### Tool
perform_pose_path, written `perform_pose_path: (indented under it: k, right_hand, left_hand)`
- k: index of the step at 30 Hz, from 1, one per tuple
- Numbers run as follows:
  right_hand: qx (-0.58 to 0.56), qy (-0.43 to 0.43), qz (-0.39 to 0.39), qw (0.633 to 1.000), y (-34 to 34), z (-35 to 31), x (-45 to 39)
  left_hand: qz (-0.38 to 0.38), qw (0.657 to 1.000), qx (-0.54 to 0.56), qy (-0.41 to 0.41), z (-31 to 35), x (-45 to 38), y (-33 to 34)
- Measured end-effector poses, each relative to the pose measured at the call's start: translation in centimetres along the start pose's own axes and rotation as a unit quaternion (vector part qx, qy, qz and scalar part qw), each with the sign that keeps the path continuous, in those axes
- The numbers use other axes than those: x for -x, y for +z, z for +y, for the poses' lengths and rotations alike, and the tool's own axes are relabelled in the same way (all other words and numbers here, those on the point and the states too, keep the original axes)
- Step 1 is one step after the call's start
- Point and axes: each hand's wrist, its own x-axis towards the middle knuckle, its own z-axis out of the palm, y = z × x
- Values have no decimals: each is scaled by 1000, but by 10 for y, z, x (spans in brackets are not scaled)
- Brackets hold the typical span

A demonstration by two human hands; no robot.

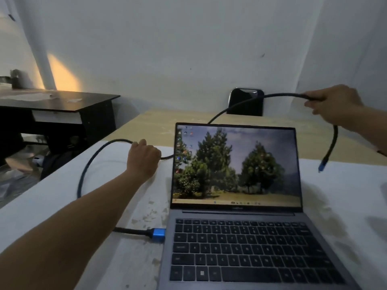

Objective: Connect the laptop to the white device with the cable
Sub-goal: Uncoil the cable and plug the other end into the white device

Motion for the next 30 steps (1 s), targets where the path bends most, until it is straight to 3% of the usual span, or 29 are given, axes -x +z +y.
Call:
perform_pose_path:
  k: [3, 5, 7, 10, 12, 14, 16, 17, 18, 21, 23, 26, 30]
  right_hand:
    - [-10, 19, -6, 1000, -8, 16, 1]
    - [-9, 29, -19, 999, -11, 23, 0]
    - [5, 35, -37, 999, -13, 28, 1]
    - [17, 54, -50, 997, -21, 37, 7]
    - [30, 78, -62, 995, -26, 43, 10]
    - [39, 120, -83, 988, -32, 47, 13]
    - [52, 174, -105, 978, -41, 48, 18]
    - [61, 196, -111, 972, -46, 49, 22]
    - [71, 215, -118, 967, -50, 48, 27]
    - [83, 244, -126, 958, -62, 44, 49]
    - [92, 254, -126, 955, -67, 41, 64]
    - [104, 268, -131, 949, -77, 40, 90]
    - [99, 302, -149, 936, -91, 41, 122]
  left_hand:
    - [-10, 987, 163, -12, 16, -10, 9]
    - [-51, 936, 346, -33, 18, -15, 8]
    - [-50, 872, 482, -76, 15, -17, 2]
    - [-35, 708, 679, -191, 7, -15, -14]
    - [-28, 620, 749, -233, -5, -11, -21]
    - [-10, 566, 782, -261, -18, -8, -29]
    - [27, 539, 791, -288, -30, -6, -41]
    - [54, 545, 785, -290, -34, -6, -50]
    - [89, 571, 767, -277, -38, -4, -60]
    - [212, 721, 643, -149, -30, 15, -99]
    - [243, 776, 579, -49, -10, 35, -130]
    - [179, 814, 542, 107, 36, 65, -174]
    - [-58, 821, 505, 261, 110, 105, -213]
